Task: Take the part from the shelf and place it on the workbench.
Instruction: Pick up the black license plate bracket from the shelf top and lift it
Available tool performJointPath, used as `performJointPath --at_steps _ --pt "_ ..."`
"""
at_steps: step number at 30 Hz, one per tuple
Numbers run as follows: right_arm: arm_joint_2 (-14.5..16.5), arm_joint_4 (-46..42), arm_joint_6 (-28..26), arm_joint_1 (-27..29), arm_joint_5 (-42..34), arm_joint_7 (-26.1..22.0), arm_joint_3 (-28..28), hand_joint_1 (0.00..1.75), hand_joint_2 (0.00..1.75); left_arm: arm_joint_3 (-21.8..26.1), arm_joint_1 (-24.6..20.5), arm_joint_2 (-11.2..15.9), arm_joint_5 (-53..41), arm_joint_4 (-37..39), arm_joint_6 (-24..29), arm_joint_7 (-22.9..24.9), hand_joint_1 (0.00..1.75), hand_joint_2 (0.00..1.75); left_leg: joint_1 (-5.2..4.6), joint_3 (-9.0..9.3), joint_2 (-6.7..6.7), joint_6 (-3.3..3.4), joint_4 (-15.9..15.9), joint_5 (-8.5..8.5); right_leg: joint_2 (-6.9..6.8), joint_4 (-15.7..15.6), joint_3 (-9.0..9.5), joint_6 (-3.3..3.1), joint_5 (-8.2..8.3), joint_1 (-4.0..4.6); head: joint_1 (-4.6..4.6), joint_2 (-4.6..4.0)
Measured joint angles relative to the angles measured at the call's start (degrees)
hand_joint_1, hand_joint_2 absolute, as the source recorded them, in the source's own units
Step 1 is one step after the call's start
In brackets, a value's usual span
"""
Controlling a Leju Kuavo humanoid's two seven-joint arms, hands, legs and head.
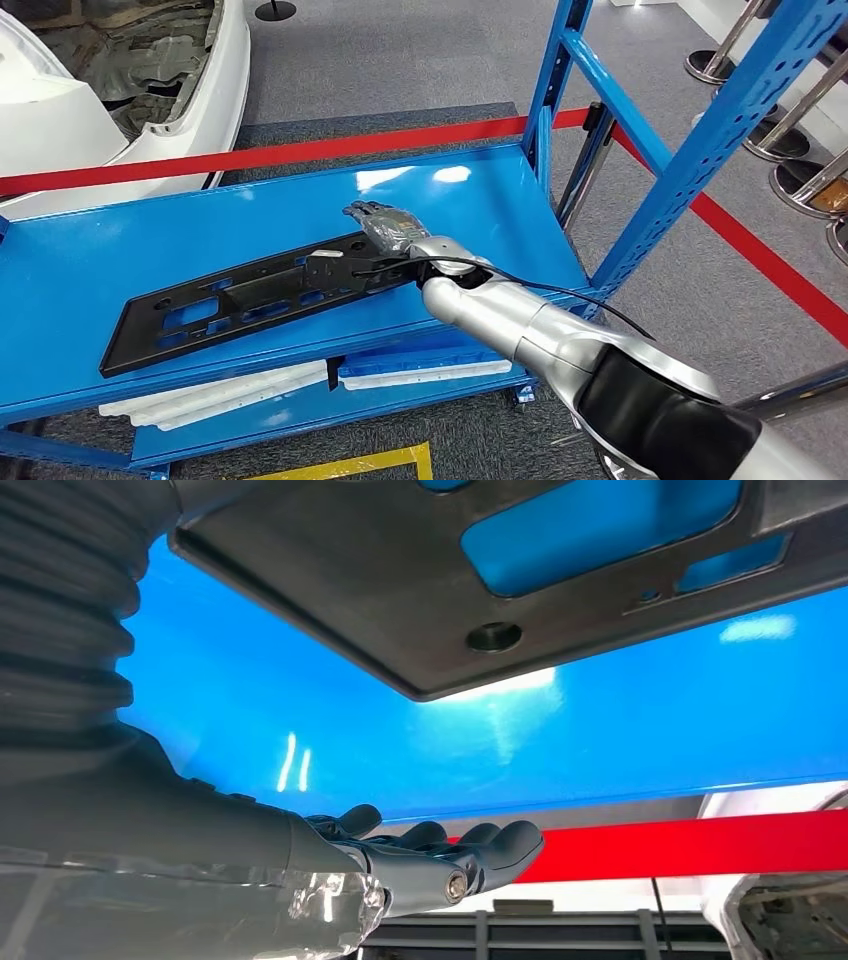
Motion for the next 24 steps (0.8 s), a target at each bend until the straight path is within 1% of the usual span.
performJointPath --at_steps 10,20,24 --pt "1.3 2.1 -0.2 0.0 0.2 -0.4 0.0 0.00 1.75 0.0 0.0 0.0 0.0 0.0 0.4 0.0 0.00 0.00 0.00 0.00 0.00 0.00 0.0 0.00 0.00 0.0 0.00 0.00 0.00 0.00 0.00 0.00" --pt "1.7 3.7 -0.2 0.0 0.6 -0.5 0.0 0.00 1.75 0.0 0.0 0.0 0.2 0.0 0.9 -0.1 0.00 0.00 0.00 0.00 0.00 0.00 0.0 0.00 0.00 0.0 0.00 0.00 0.00 0.00 0.01 0.00" --pt "2.0 4.5 0.2 0.0 0.7 -1.4 0.0 0.00 1.75 0.0 0.0 0.0 0.2 0.0 1.0 -0.1 0.00 0.00 0.00 0.00 0.00 0.00 0.0 0.00 0.00 0.0 0.00 0.00 0.00 0.00 0.01 0.00"
